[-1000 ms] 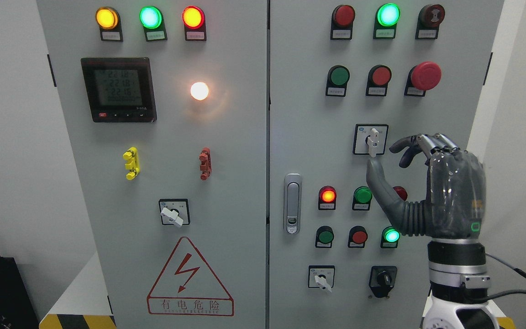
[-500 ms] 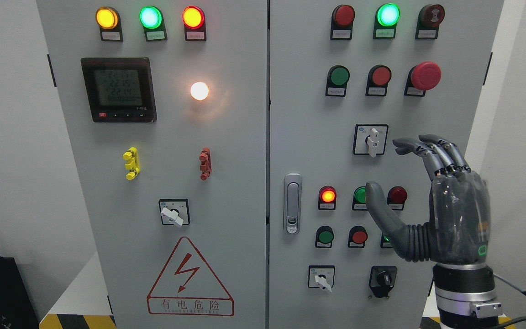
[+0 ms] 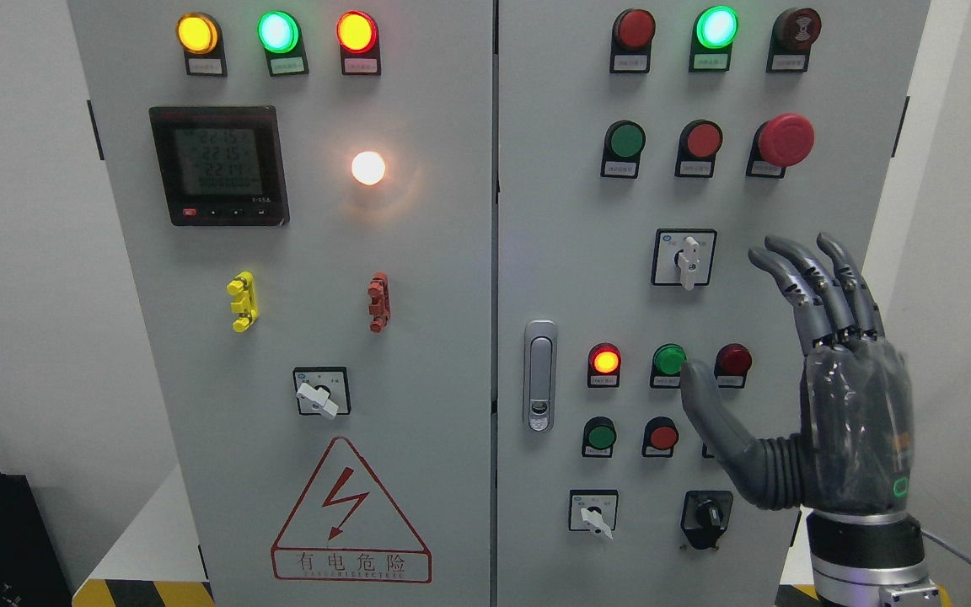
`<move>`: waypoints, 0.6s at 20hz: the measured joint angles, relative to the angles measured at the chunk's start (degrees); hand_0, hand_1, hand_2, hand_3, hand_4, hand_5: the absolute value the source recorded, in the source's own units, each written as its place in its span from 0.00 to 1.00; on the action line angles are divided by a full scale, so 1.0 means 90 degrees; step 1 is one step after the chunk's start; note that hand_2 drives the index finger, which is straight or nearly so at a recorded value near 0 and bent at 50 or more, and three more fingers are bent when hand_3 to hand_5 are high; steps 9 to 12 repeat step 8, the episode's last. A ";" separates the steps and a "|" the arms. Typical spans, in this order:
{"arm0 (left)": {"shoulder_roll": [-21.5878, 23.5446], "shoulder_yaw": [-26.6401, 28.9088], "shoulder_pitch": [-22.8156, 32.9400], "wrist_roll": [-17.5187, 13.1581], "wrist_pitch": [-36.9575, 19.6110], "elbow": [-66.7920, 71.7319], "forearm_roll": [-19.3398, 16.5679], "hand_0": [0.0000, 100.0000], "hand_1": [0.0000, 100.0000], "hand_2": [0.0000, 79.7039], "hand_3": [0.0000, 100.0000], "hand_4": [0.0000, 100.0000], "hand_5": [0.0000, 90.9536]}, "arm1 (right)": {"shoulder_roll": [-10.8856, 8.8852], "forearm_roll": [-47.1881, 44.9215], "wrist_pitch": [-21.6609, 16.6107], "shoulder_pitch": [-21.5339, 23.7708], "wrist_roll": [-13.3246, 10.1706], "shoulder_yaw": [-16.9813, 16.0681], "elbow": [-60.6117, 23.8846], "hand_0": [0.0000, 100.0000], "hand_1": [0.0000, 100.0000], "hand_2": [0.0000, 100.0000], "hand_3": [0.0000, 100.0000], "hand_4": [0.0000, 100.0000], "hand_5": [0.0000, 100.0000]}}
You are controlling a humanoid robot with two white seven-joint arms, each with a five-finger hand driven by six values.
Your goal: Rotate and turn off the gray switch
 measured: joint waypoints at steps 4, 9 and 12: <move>0.0000 0.0000 0.0000 0.0000 0.0000 0.0000 0.0000 0.12 0.39 0.00 0.00 0.00 0.00 | -0.0001 -0.0007 -0.0025 0.0066 0.0002 -0.0004 -0.0043 0.26 0.26 0.17 0.21 0.11 0.05; 0.0000 0.0000 0.0000 0.0001 0.0000 0.0000 0.0000 0.12 0.39 0.00 0.00 0.00 0.00 | -0.0002 -0.0011 -0.0032 0.0104 0.0003 -0.0008 -0.0070 0.26 0.27 0.17 0.21 0.11 0.04; 0.0000 0.0000 0.0000 0.0001 0.0000 0.0000 0.0000 0.12 0.39 0.00 0.00 0.00 0.00 | -0.0002 -0.0011 -0.0032 0.0104 0.0003 -0.0008 -0.0070 0.26 0.27 0.17 0.21 0.11 0.04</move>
